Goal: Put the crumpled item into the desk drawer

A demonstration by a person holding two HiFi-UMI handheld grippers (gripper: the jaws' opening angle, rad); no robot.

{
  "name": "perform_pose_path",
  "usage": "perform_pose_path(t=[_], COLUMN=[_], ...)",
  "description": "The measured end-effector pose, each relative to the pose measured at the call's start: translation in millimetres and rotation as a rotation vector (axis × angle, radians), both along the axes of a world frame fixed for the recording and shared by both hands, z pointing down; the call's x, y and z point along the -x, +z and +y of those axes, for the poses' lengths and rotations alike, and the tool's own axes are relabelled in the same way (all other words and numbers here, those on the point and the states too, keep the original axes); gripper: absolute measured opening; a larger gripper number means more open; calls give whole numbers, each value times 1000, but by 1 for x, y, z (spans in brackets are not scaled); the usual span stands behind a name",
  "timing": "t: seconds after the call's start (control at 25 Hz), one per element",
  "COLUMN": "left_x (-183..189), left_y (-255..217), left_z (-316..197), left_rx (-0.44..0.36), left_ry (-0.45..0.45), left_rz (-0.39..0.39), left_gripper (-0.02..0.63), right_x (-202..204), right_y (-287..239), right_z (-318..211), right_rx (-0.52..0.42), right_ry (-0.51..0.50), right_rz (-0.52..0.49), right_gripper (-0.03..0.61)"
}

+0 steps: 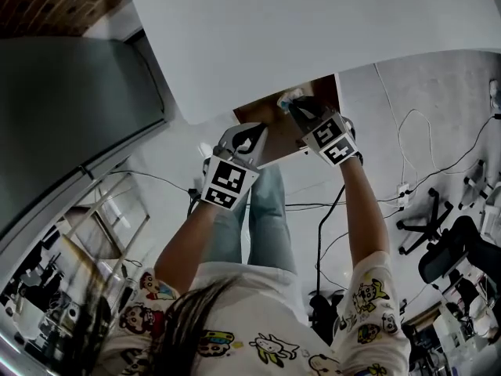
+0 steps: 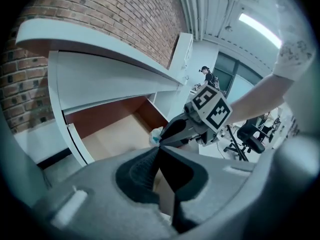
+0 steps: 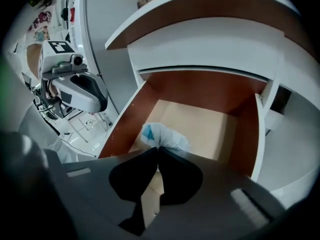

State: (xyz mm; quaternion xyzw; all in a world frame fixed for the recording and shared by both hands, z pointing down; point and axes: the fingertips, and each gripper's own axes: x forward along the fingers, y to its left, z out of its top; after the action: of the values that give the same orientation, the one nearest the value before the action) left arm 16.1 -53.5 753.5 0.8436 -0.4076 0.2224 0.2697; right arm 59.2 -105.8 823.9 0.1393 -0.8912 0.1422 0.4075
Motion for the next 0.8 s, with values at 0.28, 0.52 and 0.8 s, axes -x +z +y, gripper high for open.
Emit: perform_pose_path(t=[0.28, 0.52, 0.8], left_x=[-2, -9, -4], left_y=[14, 31, 37], left_z=[1, 4, 13], left_rx=[30, 55, 72], left_ry=[24, 42, 34], left_rz=[-6, -15, -20], left_gripper=[-2, -2, -2], right_x=[8, -1, 1], right_y=[23, 53, 77], right_z=[-1, 7, 26], right_rx=[10, 50, 104], right_ry=[-164, -267, -325], right_rz=[94, 210, 284], right_gripper=[17, 19, 25])
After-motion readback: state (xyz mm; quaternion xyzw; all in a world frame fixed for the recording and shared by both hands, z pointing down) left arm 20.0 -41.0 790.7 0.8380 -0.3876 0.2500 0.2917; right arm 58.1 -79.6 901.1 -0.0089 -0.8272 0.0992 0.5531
